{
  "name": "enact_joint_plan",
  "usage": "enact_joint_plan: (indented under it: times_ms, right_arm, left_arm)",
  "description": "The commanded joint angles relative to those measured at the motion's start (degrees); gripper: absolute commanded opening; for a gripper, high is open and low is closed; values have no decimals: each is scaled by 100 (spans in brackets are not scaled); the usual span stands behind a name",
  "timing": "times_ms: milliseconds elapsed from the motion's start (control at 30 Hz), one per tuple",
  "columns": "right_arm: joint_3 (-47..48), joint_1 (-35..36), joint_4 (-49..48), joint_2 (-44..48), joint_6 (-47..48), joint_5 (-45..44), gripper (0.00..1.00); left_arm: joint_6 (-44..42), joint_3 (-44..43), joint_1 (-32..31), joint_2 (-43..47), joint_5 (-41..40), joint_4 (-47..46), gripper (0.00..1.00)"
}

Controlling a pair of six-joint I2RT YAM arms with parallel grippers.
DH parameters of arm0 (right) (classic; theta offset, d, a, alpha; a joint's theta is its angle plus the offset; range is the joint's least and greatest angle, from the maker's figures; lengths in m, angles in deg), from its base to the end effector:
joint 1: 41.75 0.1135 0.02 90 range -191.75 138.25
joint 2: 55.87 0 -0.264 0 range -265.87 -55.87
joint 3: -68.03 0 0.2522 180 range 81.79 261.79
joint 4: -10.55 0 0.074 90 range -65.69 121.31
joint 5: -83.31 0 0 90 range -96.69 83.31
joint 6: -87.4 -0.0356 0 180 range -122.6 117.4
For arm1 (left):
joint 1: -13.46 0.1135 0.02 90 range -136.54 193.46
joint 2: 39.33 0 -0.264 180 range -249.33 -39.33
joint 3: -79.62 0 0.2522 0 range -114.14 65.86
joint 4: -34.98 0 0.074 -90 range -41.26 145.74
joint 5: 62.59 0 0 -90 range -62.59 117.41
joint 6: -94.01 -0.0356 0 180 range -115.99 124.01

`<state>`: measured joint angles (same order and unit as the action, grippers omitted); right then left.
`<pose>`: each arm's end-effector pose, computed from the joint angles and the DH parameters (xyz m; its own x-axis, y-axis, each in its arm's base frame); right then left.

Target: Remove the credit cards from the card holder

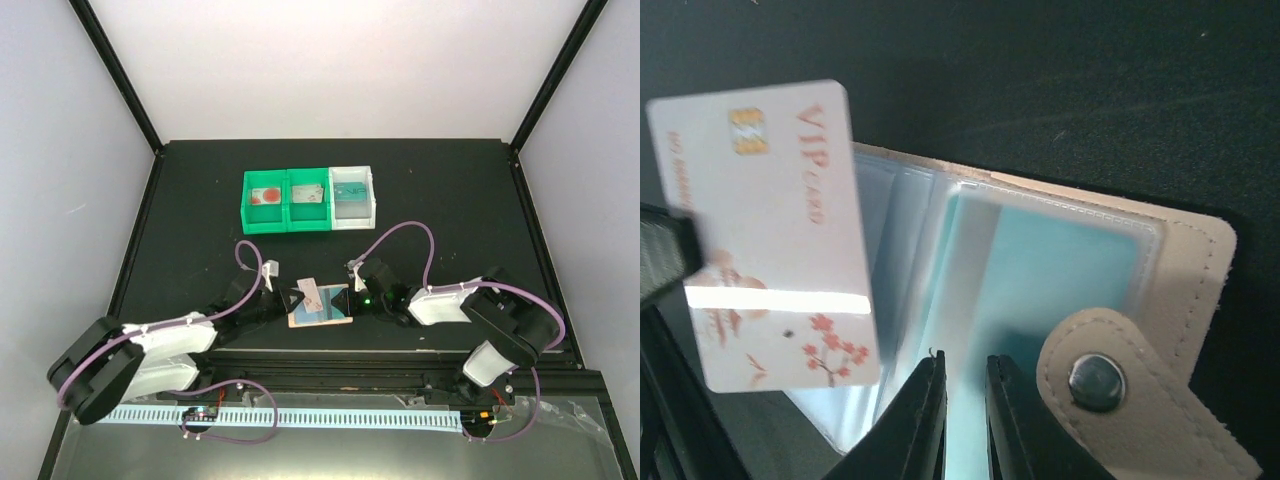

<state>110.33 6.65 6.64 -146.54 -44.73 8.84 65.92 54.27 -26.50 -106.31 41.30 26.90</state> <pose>0.1708 0.2067 0.1131 -0.9133 -0.0552 -0.4035 -0.3165 0.7198 0.6179 0.1445 -0.1323 0.1289 -0.8848 -0.3759 -0.2754 -0.0079 0.6030 -0.7977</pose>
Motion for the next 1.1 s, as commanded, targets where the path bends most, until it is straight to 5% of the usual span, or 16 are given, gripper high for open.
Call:
enact_joint_plan:
  times_ms: [0, 300, 567, 733, 900, 1067]
  right_arm:
    - [-120, -2, 708, -27, 60, -337, 13]
    - [48, 2, 997, 685, 205, -286, 16]
    - [32, -2, 1076, 1895, 79, -43, 30]
    - [58, -3, 1092, 2232, 85, -56, 41]
    - [130, -2, 1135, 2343, 160, -50, 56]
    - [171, -3, 517, 2434, -27, 169, 70]
  left_arm:
    - [-202, 14, -17, 672, -613, 850, 2]
    - [-852, -236, -25, 2410, -1317, 2011, 2]
    - [-1603, -154, -22, 3830, -1384, 1799, 2]
    - [-2232, -234, -11, 4138, -2999, 1979, 2]
    - [-3290, -301, -15, 3719, -3170, 1311, 2]
    - [-4208, -5, -27, 3564, -2248, -216, 2]
